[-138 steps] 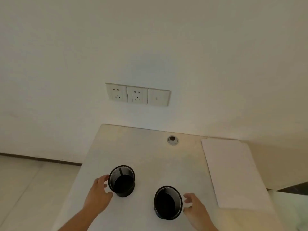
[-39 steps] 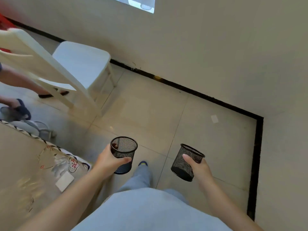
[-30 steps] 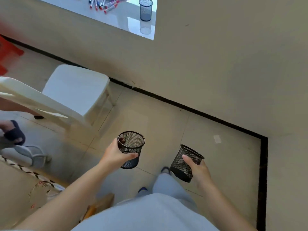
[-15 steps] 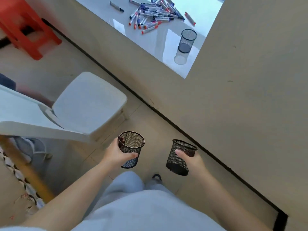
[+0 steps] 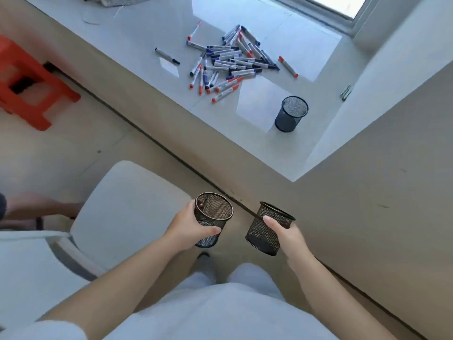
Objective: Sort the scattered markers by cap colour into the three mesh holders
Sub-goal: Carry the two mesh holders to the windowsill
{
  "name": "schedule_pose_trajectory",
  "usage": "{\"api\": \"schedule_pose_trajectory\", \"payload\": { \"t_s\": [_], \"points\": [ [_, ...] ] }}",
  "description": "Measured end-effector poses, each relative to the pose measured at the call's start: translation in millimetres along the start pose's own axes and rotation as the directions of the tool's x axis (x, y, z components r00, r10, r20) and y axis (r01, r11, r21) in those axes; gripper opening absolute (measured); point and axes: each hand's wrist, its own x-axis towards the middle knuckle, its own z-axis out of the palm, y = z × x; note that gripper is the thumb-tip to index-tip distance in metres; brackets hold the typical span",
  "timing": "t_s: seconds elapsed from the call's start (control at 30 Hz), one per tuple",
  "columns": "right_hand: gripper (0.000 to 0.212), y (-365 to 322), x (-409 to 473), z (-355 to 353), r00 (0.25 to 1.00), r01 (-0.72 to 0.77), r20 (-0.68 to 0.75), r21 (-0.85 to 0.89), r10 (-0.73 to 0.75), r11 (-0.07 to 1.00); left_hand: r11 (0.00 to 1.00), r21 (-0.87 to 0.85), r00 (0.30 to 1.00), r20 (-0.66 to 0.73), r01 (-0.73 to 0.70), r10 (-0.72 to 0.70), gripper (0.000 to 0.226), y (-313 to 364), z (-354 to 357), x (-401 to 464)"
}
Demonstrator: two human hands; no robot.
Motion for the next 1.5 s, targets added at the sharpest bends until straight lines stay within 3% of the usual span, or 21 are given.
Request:
{"api": "schedule_pose_trajectory", "payload": {
  "t_s": [0.17, 0.3, 0.53, 0.63, 0.77, 0.93, 1.1, 1.3, 1.5],
  "points": [
    [0.07, -46, 38, 23, 1.0, 0.004, -0.016, 0.008, -0.004, 1.0, 0.994, 0.066, 0.995, 0.046, -0.088, 0.085, 0.076, 39, -25, 70],
    [0.064, -88, 79, 28, 0.999, 0.026, -0.039, -0.004, -0.026, 1.0, 0.992, 0.088, 0.994, 0.07, -0.095, 0.089, 0.077, 71, -32, 122],
    [0.068, -156, 148, 27, 0.997, 0.073, -0.008, -0.048, -0.073, 0.996, 0.999, 0.008, 0.998, 0.029, -0.053, 0.052, 0.078, 129, -36, 192],
    [0.063, -172, 167, 26, 0.996, 0.081, -0.031, 0.043, -0.08, 0.996, 0.998, -0.015, 0.998, 0.027, -0.055, 0.055, 0.08, 150, -41, 222],
    [0.064, -186, 183, 24, 0.991, 0.095, -0.107, 0.123, -0.082, 0.988, 0.998, -0.035, 0.997, 0.064, -0.046, 0.049, 0.079, 181, -48, 261],
    [0.067, -196, 203, 23, 0.968, 0.12, -0.239, 0.174, -0.077, 0.977, 0.986, 0.093, 0.976, 0.179, -0.14, 0.122, 0.083, 221, -52, 323],
    [0.067, -197, 214, 42, 0.911, 0.138, -0.41, 0.226, -0.035, 0.964, 0.96, 0.116, 0.921, 0.334, -0.254, 0.203, 0.076, 252, -55, 384],
    [0.077, -188, 214, 76, 0.772, 0.118, -0.626, 0.311, 0.11, 0.943, 0.909, 0.137, 0.822, 0.496, -0.394, 0.281, 0.071, 268, -45, 439],
    [0.074, -189, 225, 106, 0.633, 0.116, -0.753, 0.319, 0.178, 0.941, 0.879, 0.092, 0.77, 0.532, -0.468, 0.354, 0.074, 274, -18, 474]
  ]
}}
